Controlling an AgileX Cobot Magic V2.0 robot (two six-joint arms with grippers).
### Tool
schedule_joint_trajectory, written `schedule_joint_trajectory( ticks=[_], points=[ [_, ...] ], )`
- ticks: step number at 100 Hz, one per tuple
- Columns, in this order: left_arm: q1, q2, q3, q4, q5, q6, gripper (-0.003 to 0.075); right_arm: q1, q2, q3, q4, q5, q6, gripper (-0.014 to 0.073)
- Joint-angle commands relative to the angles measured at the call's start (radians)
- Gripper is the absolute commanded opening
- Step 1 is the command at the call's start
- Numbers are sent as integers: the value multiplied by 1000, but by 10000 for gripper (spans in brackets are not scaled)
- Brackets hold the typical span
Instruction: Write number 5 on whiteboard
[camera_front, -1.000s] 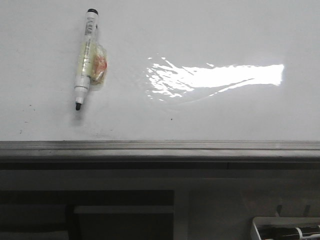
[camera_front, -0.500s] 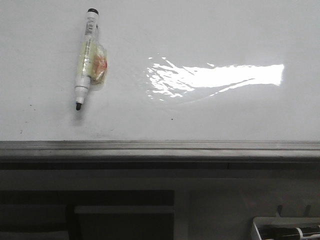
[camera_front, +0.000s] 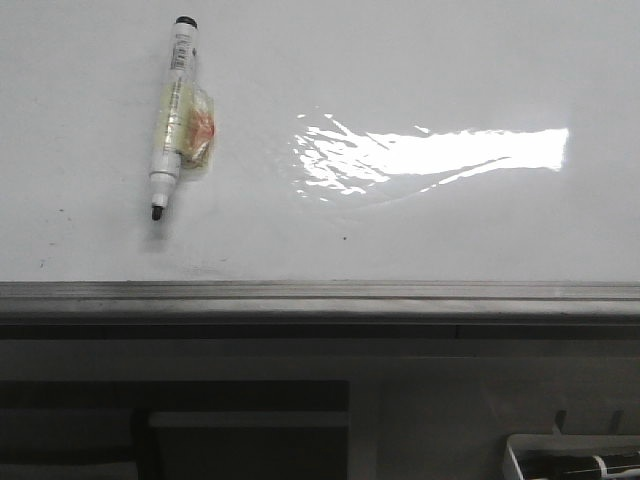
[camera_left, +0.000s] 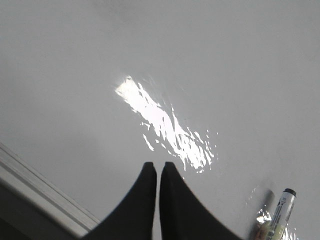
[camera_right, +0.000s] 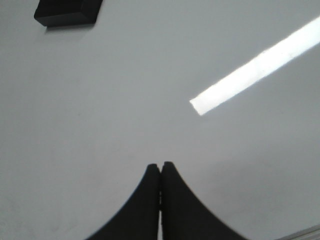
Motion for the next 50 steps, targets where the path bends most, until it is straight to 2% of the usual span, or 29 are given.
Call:
schedule_joint_trajectory(
  ticks=[1, 19, 26, 34, 37, 43, 50],
  points=[
    [-13, -27, -60, -1, 21, 47, -20, -4, -15, -74, -21, -44, -9, -41],
    [-23, 61, -263, 172, 236, 287, -19, 11, 34, -282, -316, 273, -9, -41],
    [-23, 144, -347, 228, 290, 338, 23, 25, 75, -345, -375, 352, -10, -39],
    [-23, 243, -431, 245, 356, 389, 161, 40, 126, -401, -387, 439, -21, -32],
    [-23, 297, -465, 245, 393, 408, 249, 43, 144, -418, -387, 470, -21, -14],
    [-23, 399, -514, 243, 464, 432, 398, 51, 186, -455, -387, 538, -21, 64],
    [-44, 488, -546, 222, 507, 466, 474, 59, 215, -473, -386, 563, -24, 169]
  ],
)
